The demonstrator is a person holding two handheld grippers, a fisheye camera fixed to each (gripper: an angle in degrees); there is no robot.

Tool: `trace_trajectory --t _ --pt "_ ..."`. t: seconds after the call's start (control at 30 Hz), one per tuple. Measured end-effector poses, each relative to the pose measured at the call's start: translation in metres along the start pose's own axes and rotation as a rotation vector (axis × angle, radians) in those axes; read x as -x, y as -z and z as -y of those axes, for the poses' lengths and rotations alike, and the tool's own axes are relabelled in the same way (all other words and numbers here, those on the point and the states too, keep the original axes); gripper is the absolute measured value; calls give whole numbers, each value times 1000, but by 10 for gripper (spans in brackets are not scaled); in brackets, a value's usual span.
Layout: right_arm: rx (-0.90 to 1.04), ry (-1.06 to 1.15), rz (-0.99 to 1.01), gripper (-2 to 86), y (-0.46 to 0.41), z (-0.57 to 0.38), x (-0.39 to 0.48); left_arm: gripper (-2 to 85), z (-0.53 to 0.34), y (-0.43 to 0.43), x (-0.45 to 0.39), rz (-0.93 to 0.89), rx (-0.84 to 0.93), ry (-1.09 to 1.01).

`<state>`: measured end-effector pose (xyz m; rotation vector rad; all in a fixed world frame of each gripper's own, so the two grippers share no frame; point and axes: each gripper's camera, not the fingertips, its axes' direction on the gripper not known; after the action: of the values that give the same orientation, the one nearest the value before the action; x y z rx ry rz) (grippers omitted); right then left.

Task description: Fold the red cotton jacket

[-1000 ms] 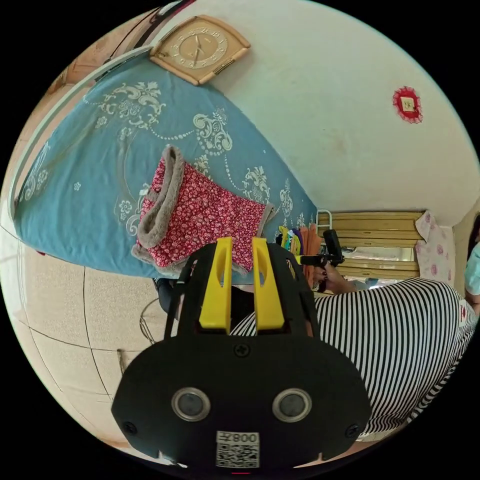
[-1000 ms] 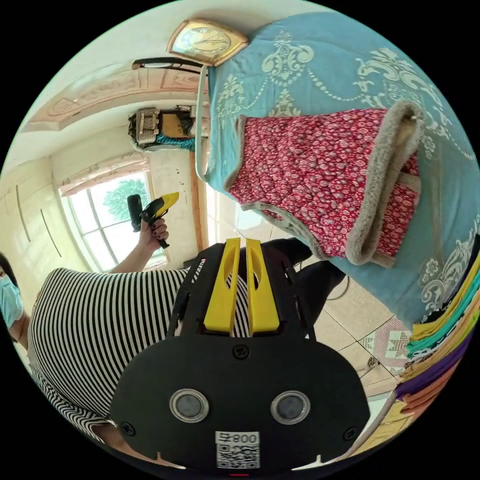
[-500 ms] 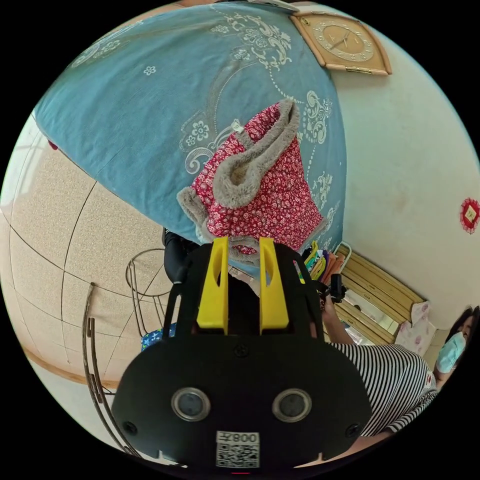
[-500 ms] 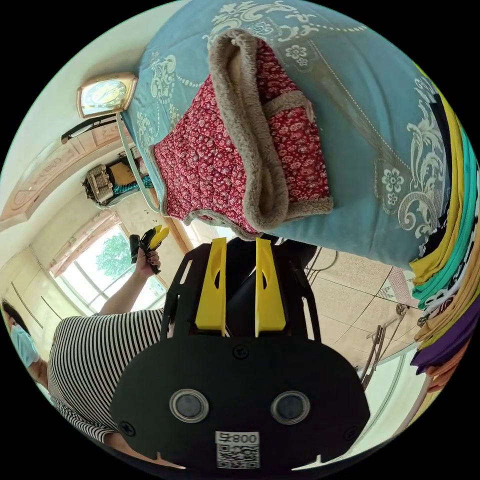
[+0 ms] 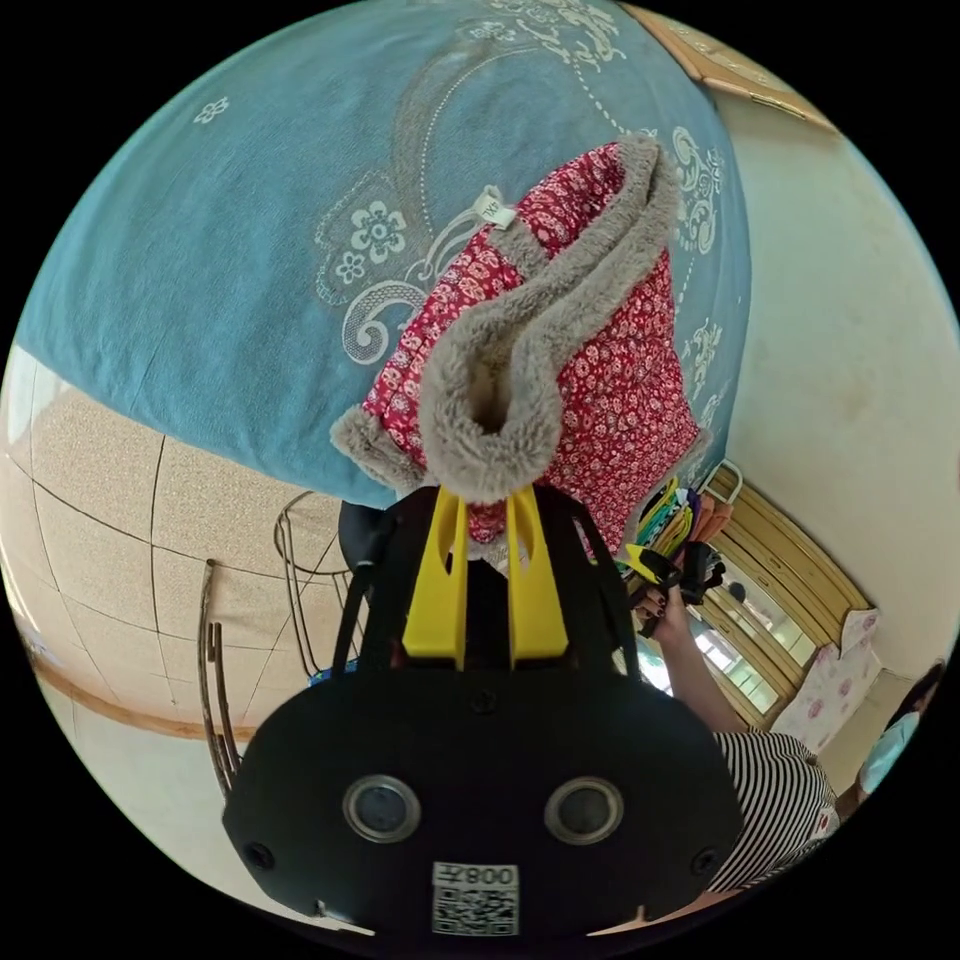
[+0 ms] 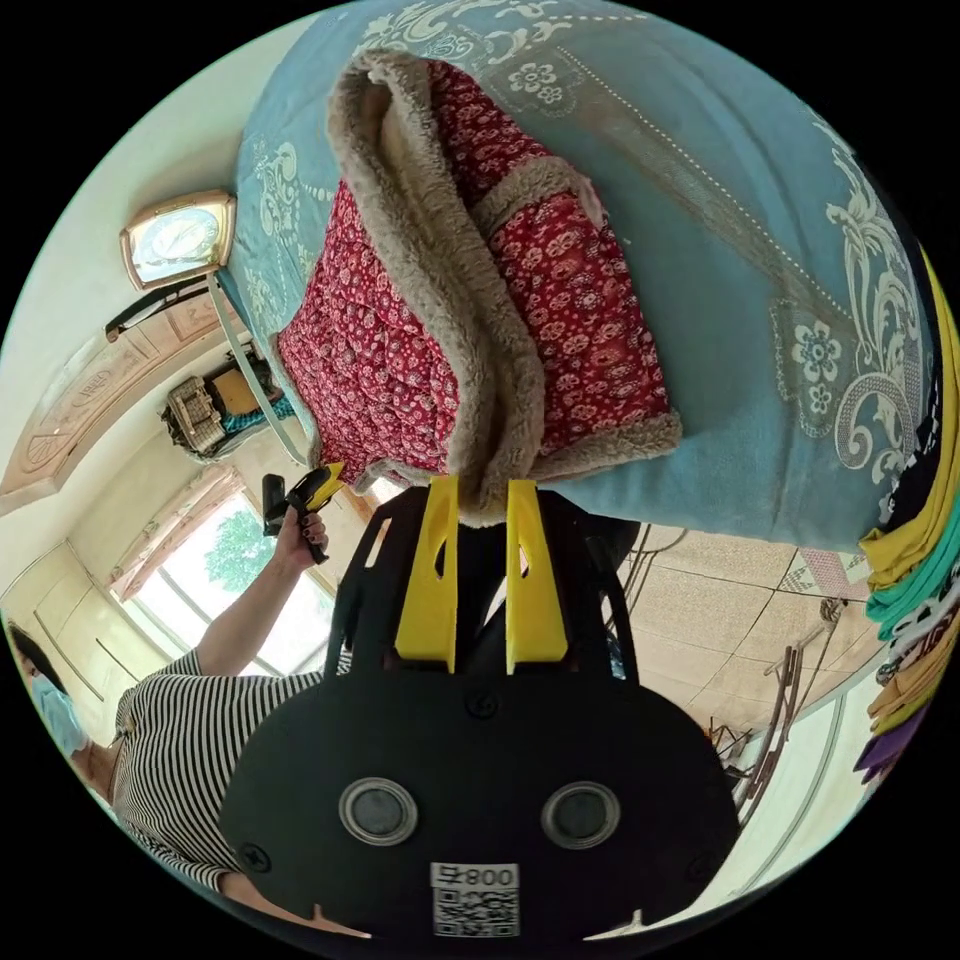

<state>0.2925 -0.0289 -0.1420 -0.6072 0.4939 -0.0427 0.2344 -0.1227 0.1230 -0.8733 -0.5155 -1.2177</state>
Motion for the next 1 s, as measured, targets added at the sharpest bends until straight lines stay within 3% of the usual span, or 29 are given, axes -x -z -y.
trace_trajectory --t 0.2,0.37,0.47,0.6,0.73,0.8,0.87,1.0 --pt "-8 125 67 40 24 -25 31 50 -34 55 -17 -165 -47 -142" --pt "-137 266 354 33 77 -60 62 54 -55 112 -52 -378 -142 -295" --pt "-250 402 487 34 134 -47 107 62 -19 162 -109 -471 -234 -471" --pt "-370 547 306 43 219 -11 200 80 28 234 -202 -498 -387 -607" --pt "-418 455 -33 56 247 25 256 72 40 264 -248 -372 -501 -667" --pt "-426 399 -135 58 236 34 250 72 42 247 -237 -311 -458 -670" --pt "-404 300 -191 63 209 46 216 71 46 195 -197 -211 -300 -616" --pt "-256 79 -101 64 151 60 132 70 39 100 -96 -132 -37 -357"
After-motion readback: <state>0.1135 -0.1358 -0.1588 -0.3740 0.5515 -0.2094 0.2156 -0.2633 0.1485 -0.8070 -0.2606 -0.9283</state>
